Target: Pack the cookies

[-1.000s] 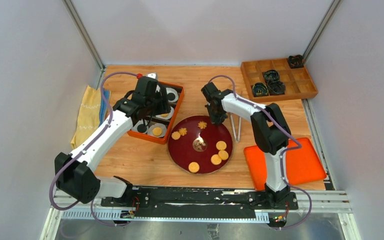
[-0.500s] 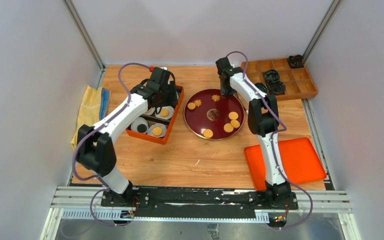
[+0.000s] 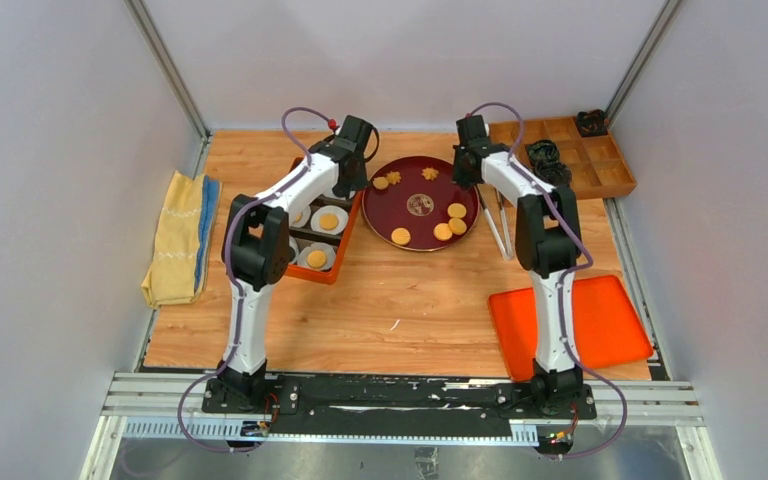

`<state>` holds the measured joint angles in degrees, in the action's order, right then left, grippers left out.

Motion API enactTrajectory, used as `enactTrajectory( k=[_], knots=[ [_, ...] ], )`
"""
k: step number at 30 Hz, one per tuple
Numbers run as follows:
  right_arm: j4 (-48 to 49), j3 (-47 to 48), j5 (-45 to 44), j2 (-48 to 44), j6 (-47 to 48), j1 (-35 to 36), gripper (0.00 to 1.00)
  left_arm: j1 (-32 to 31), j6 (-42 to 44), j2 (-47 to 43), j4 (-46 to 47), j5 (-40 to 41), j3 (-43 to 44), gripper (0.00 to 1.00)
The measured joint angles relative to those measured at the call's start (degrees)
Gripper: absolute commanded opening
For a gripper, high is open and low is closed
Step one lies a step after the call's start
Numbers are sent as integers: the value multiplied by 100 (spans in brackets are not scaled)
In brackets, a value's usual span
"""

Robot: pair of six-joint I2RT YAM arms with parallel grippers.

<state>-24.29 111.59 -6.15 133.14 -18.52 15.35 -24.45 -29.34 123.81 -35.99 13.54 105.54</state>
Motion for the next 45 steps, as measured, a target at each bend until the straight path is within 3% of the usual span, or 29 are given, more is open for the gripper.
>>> enactTrajectory(
  k=[9, 17, 21, 27, 30, 38, 45],
  knots=[
    [1078, -1377, 227, -1679, 33, 4, 0, 299, -87, 151, -96, 345, 118, 14],
    [1281, -1860, 354, -2098, 42, 4, 0, 271, -125, 516, -153, 149, 317, 6],
    [1272, -2118, 435, -2232, 46, 4, 0, 181, -201, 356, 48, 197, -426, 6],
    [1266, -2553, 710, -2693, 4, 44, 0, -199, -269, -1176, 133, 275, -2323, 6],
    [1270, -2662, 789, -2892, -15, 70, 0, -378, -302, -1681, 140, 146, -2861, 6],
    [1239, -2732, 1023, -3088, -17, 111, 0, -920, -413, -1976, 417, -96, -3814, 6],
    [872, -2806, 1119, -3095, -4, 179, 0, -1707, -505, -2133, 492, -203, -4124, 6]
  ],
)
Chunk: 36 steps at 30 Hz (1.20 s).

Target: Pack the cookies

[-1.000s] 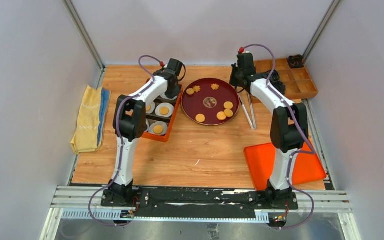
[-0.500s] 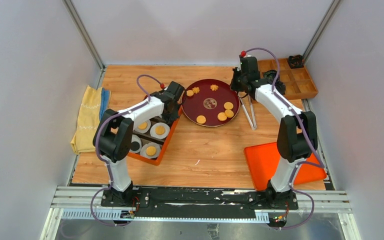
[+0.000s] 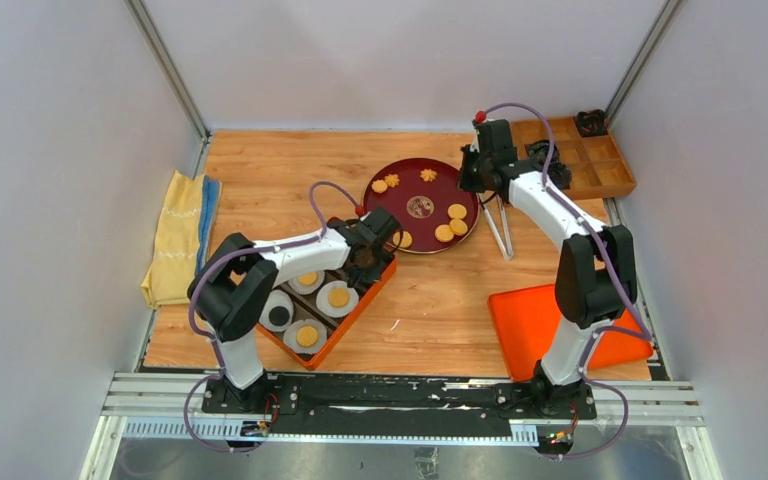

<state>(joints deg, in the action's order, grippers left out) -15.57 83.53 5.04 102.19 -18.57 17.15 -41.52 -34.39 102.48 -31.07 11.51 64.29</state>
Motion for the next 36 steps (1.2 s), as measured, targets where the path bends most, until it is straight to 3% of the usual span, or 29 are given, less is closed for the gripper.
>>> enactTrajectory(
  k=[7, 14, 21, 25, 30, 33, 36],
  knots=[
    [-345, -1014, -70, -579, -2, 173, 0, -686, -28, -87, -26, -186, -39, 6],
    [-994, -1703, -269, -1847, 133, 581, 0, -1331, 111, -74, 131, -713, 367, 6],
    [-1569, -2667, -354, -3379, 42, 1191, 0, -1523, 219, 24, 629, -1154, 343, 4],
    [-1956, -3226, -350, -4240, -136, 1707, 0, -1526, 175, -398, 503, -568, 190, 4],
    [-2402, -3467, -243, -4986, -313, 2601, 0, -1519, -170, -2345, -175, 964, 105, 7],
    [-2614, -3536, -116, -5097, -378, 3265, 0, -1357, -610, -3515, -918, 1978, 404, 6],
    [-2697, -3539, -2, -4850, -424, 4017, 0, -981, -1086, -4068, -1626, 2671, 442, 2]
  ],
)
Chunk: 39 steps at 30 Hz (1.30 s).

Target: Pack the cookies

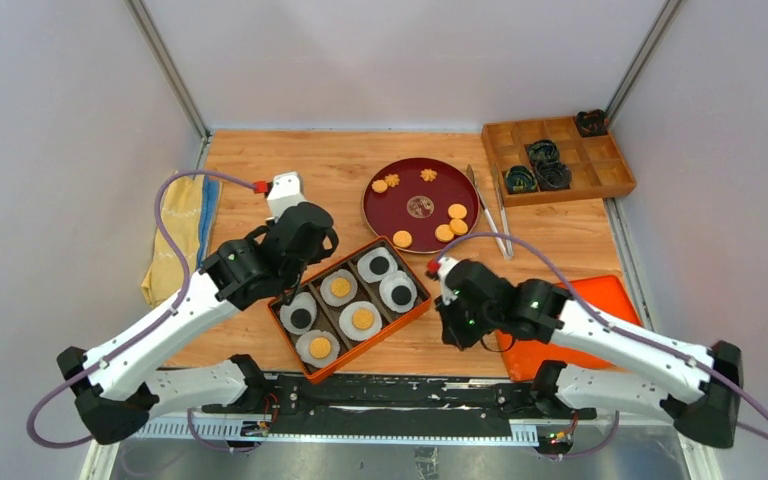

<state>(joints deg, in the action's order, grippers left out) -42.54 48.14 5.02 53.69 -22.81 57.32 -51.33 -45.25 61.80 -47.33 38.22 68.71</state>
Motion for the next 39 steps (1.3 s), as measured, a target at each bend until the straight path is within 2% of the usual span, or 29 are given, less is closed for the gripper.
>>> enactTrajectory(
  k=[4, 7, 13, 18, 26, 39],
  knots=[
    [52, 105, 177, 872, 11, 946, 0, 857, -433, -22, -573, 125, -671, 0],
    [343, 284, 413, 1856, 90, 1519, 0, 1375, -625, 352, -942, 118, -1156, 0],
    [885, 953, 909, 3375, 343, 2006, 0, 1464, -688, 192, -1215, 109, -1086, 0],
    [1121, 1631, 1176, 4299, 636, 2017, 0, 1587, -564, -245, -1287, 153, -570, 0],
    [1128, 2767, 1447, 5322, 1038, 1792, 0, 1690, -195, -407, -1298, 293, 389, 0],
    [929, 4197, 1447, 6304, 1169, 636, 0, 1714, 138, -605, -1305, 505, 634, 0]
  ],
)
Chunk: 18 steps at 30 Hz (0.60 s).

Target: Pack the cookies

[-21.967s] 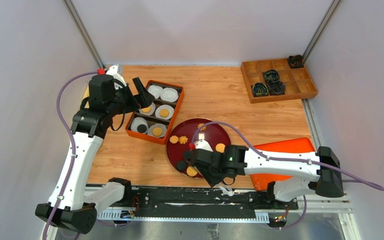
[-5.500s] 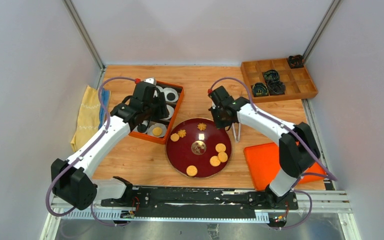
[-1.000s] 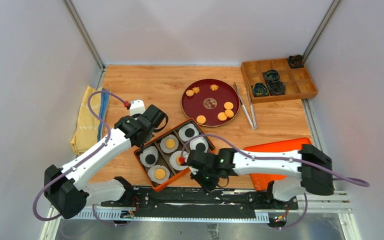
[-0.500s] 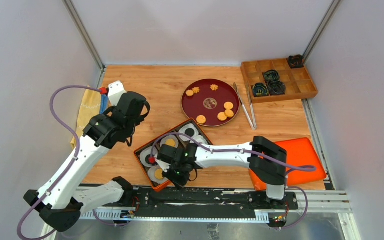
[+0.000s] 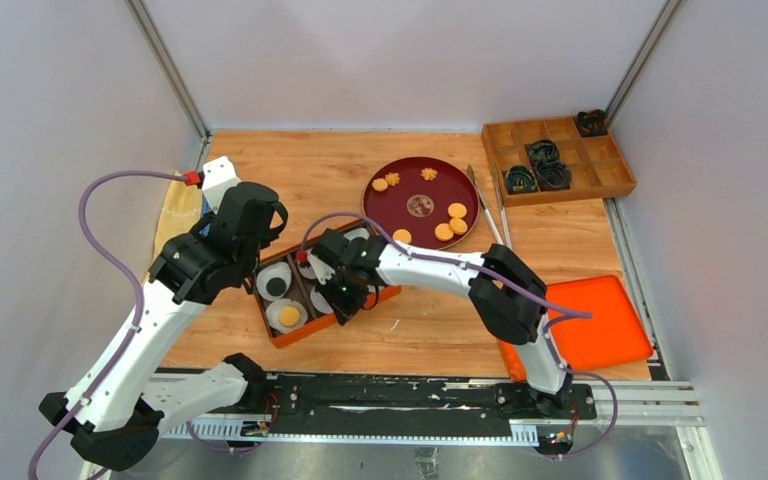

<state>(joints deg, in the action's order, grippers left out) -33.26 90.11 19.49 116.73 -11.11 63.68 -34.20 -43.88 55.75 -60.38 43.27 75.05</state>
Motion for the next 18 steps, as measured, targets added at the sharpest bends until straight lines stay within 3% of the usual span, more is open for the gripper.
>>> enactTrajectory(
  k=[6, 11, 18],
  knots=[
    [50, 623, -122, 396, -2, -439, 0, 0, 63, -79, 4, 179, -44, 3],
    [81, 597, -562, 337, -9, -553, 0, 11, 17, 173, -17, 382, -186, 0],
    [31, -680, -2406, -1631, -669, -697, 0, 37, 155, 1554, 662, 13, -203, 0]
  ],
)
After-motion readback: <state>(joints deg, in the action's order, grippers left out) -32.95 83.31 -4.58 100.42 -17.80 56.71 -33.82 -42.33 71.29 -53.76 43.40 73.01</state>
